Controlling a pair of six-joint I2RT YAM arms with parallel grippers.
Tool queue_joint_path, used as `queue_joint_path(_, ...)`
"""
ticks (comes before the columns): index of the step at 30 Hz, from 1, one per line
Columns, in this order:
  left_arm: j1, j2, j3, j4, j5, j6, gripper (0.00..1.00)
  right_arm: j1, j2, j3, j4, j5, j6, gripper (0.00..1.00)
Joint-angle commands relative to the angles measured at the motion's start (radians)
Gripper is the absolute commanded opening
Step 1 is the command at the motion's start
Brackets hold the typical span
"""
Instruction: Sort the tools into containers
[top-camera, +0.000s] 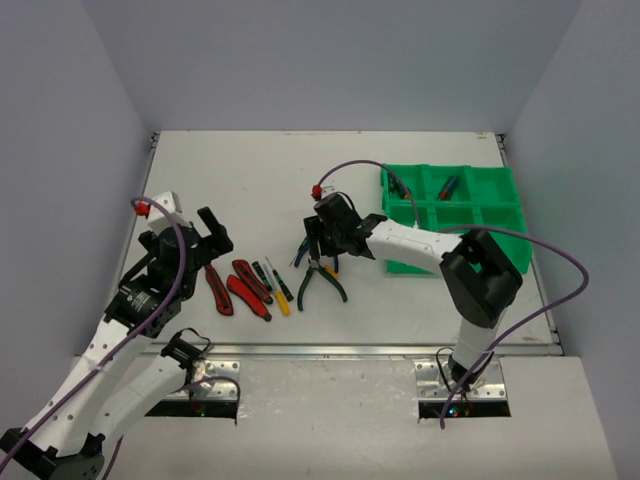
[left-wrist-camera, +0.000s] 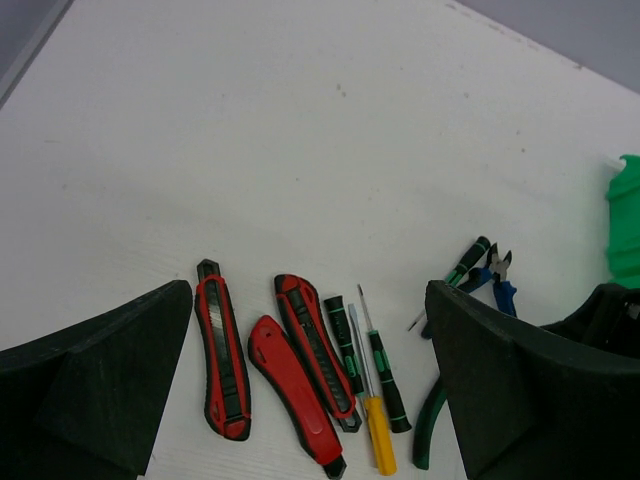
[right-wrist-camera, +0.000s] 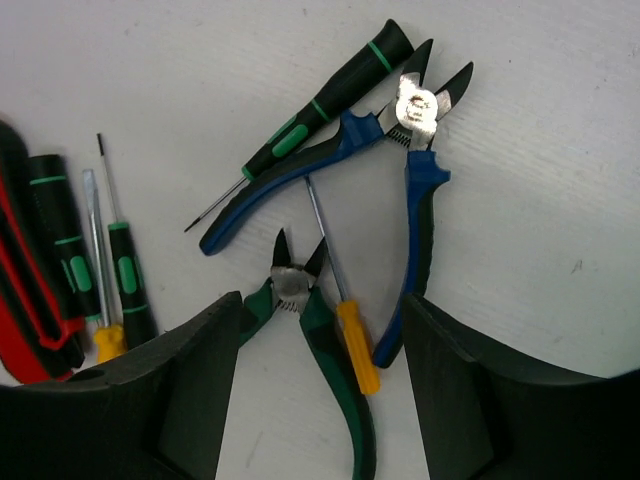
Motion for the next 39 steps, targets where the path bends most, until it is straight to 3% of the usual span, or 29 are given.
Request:
queue_joint_path(1, 0.009, 0.048, 0.003, 0.044, 0.058, 0.037, 1.00, -0.003, 0.070, 0.097, 0.060, 0.053, 0.024, 0.63)
queue_joint_path(3, 0.009, 0.054, 0.004, 0.046, 0.065, 0.041, 1.00, -0.001, 0.109, 0.132, 0.026, 0.028, -0.010, 0.56)
queue_joint_path(8, 0.012, 0.047, -0.004, 0.065, 0.094, 0.057, 1.00, 0.001, 0.161, 0.168, -0.036, -0.024, -0.083, 0.25)
queue_joint_path(29, 0.030, 0.067, -0.004, 0.089, 0.178, 0.094, 1.00, 0.004, 0.377, 0.338, -0.165, -0.032, -0.216, 0.24)
queue_joint_path(31, 0.033, 0.064, -0.006, 0.091, 0.182, 0.095, 1.00, 0.005, 0.393, 0.340, -0.178, -0.029, -0.215, 0.20)
queue_joint_path(32, 0.033, 0.064, -0.006, 0.091, 0.184, 0.097, 1.00, 0.005, 0.396, 0.340, -0.189, -0.026, -0.218, 0.09)
queue_joint_path(34, 0.035, 0.064, -0.006, 0.094, 0.192, 0.100, 1.00, 0.006, 0.401, 0.340, -0.198, -0.024, -0.218, 0.03)
queue_joint_path(39, 0.039, 0.067, -0.006, 0.096, 0.203, 0.104, 1.00, 0.009, 0.374, 0.343, -0.239, -0.013, -0.224, 0.00)
